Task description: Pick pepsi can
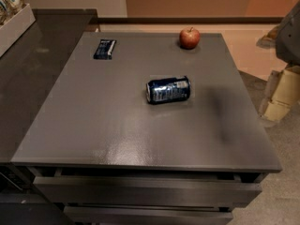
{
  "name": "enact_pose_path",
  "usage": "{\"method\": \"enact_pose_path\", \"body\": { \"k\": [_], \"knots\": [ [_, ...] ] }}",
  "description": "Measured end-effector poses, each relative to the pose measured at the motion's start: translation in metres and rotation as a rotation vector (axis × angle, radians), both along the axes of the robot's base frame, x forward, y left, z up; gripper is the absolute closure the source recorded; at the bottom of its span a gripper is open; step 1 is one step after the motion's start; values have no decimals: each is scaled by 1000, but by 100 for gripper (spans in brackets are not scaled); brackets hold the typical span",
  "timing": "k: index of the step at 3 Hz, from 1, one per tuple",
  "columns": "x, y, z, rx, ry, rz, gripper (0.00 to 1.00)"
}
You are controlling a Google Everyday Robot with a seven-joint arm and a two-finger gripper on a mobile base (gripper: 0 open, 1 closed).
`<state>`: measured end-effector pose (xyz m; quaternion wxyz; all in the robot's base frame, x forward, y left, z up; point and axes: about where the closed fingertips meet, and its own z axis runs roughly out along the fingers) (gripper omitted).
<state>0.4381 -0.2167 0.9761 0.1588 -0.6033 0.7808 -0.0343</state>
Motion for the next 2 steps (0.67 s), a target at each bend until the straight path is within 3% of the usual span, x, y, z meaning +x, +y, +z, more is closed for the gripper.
{"method": "enact_pose_path", "body": {
  "k": [2],
  "knots": [
    [4,7,-4,2,5,31,0]
  ]
}}
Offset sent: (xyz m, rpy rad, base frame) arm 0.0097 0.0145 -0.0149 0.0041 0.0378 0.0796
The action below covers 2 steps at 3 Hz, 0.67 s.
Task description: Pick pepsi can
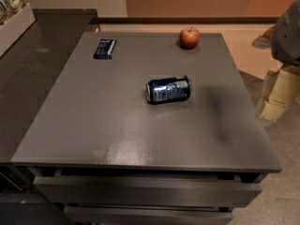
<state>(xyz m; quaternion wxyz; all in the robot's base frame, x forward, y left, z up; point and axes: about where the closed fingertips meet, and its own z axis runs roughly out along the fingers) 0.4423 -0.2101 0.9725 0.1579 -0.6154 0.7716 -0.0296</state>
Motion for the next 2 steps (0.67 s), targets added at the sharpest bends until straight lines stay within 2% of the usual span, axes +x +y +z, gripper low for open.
{"method": "enact_pose_path", "body": {
  "k": [2],
  "knots": [
    [27,47,-33,14,40,127,0]
  ]
}}
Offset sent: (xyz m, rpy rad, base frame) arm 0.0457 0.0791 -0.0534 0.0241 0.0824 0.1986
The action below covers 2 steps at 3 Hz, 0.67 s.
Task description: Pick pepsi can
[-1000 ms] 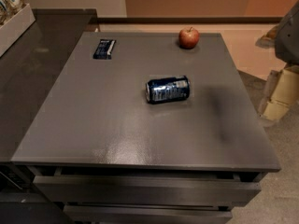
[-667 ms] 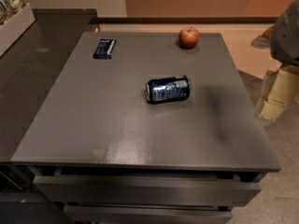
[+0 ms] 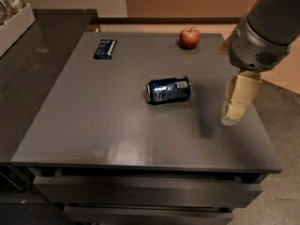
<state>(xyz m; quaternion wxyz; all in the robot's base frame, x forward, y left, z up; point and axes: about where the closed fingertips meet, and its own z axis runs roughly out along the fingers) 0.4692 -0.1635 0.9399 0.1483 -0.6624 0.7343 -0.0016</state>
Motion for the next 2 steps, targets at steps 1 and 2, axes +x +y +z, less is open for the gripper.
{"method": "enact_pose_path", "body": {
  "k": [1,2],
  "knots": [
    [15,28,-11,-5,14,63,0],
    [29,57,-22,-27,22,138,0]
  ]
}}
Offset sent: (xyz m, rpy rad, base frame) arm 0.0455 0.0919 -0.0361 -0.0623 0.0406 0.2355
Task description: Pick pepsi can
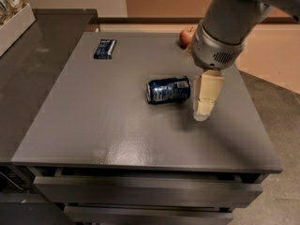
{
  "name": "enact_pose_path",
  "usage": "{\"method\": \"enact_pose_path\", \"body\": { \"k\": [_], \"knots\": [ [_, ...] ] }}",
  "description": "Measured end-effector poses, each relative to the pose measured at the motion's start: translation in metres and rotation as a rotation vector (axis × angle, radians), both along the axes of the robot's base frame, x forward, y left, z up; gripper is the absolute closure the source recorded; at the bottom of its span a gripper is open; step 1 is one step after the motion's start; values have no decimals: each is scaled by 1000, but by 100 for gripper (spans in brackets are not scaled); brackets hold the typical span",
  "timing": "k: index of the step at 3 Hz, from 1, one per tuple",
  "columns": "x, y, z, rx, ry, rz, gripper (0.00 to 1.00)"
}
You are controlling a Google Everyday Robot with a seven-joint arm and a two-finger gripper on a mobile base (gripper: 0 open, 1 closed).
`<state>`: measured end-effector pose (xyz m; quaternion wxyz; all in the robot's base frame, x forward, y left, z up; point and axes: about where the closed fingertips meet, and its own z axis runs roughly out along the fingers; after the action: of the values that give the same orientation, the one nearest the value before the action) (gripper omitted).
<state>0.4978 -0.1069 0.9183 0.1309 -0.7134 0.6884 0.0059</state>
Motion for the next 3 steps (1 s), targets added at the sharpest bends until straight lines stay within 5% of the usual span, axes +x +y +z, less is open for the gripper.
{"method": "enact_pose_path", "body": {
  "k": [3],
  "knots": [
    [45,47,-34,-1,59,105,0]
  ]
}}
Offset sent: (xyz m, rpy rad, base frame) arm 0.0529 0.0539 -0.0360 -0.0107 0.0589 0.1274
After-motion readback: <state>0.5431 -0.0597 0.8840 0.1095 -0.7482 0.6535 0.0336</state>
